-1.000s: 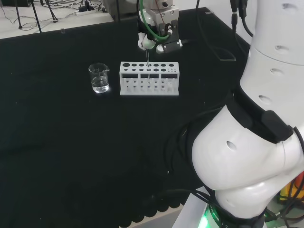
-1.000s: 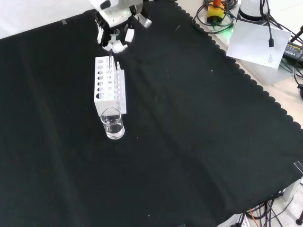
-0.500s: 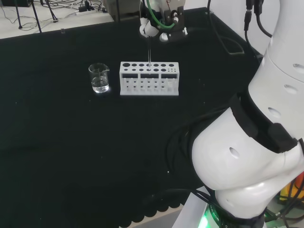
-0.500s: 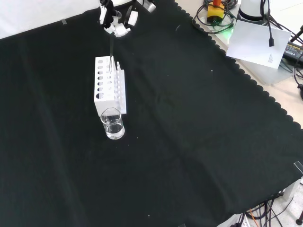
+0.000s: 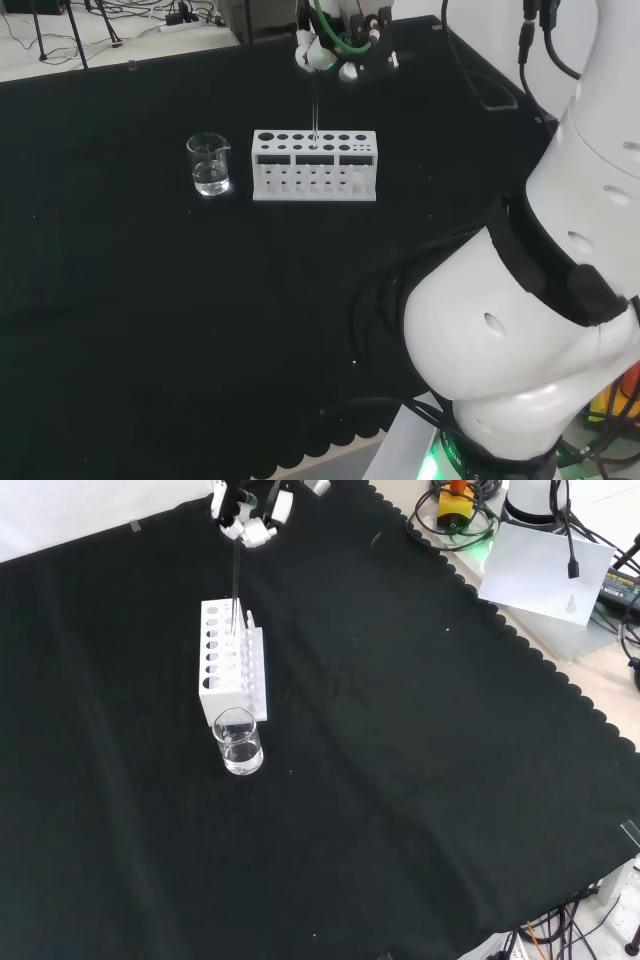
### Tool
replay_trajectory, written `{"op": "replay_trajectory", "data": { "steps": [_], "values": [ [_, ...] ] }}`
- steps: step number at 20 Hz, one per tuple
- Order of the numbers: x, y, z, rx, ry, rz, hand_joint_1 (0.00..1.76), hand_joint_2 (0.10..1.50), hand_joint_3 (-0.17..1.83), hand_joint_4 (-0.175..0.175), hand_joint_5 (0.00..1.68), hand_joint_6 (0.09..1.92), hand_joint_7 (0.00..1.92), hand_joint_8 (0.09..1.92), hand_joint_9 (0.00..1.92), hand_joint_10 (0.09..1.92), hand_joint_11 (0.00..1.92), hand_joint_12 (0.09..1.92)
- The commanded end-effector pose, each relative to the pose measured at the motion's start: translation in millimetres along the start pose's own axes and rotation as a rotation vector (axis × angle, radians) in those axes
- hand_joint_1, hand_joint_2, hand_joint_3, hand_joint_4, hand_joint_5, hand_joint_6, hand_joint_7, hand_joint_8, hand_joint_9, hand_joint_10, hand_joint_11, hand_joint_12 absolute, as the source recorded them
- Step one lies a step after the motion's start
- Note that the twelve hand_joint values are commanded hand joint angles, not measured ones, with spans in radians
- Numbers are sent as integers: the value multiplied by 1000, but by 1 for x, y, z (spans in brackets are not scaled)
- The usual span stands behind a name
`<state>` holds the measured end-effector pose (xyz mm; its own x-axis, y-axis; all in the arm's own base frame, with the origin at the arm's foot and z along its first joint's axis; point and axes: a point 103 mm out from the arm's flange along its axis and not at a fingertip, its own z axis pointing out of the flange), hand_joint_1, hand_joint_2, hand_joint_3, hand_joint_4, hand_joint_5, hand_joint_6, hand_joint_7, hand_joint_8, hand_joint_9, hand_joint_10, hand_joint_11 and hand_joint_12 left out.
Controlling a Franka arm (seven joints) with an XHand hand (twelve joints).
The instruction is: Take the glass rod from the white test tube rack.
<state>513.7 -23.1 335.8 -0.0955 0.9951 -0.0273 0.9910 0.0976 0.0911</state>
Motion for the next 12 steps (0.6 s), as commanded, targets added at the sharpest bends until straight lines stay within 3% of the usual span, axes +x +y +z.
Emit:
{"op": "replay_trajectory", "data": {
  "steps": [1,12],
  "values": [
    [16,-2,-23,-35,13,-22,1213,569,913,-175,1179,953,1552,1049,1854,779,1813,729],
    [40,-8,-42,-46,13,-70,1213,566,917,-175,1181,953,1551,1050,1858,774,1814,729]
  ]
}}
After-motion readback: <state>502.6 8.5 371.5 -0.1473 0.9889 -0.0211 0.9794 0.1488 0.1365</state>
